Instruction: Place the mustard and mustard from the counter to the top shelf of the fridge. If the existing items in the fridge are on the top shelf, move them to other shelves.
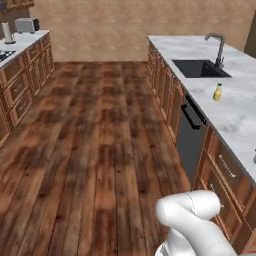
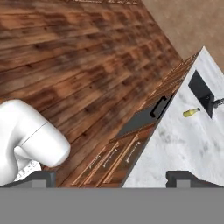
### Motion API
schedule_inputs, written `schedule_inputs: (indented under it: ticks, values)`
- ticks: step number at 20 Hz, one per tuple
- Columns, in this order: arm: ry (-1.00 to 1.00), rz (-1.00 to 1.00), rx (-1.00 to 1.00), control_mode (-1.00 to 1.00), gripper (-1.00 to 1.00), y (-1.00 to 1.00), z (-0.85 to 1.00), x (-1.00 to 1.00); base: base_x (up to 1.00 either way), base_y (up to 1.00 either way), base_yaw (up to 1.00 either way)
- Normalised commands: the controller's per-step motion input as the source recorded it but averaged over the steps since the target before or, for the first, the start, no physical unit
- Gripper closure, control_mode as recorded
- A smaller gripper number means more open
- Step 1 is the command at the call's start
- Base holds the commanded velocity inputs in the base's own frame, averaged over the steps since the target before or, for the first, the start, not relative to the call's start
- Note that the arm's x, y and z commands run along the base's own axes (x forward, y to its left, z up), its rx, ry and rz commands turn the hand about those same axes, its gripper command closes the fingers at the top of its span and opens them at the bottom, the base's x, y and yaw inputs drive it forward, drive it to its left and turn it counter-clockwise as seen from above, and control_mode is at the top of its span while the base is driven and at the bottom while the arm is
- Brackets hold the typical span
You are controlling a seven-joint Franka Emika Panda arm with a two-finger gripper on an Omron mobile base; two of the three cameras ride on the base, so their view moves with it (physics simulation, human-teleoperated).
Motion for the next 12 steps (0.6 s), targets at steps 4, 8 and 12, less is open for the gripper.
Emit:
schedule_inputs:
  ticks: [4, 8, 12]
  values:
    - [0.00, 0.00, 0.00, 1.00, -1.00, 0.00, 0.00, 0.00, 0.79, 0.34, -0.64]
    - [0.00, 0.00, 0.00, 1.00, -1.00, 0.00, 0.00, 0.00, 1.00, 0.93, -0.53]
    - [0.00, 0.00, 0.00, 1.00, -1.00, 0.00, 0.00, 0.00, 1.00, 0.96, -0.49]
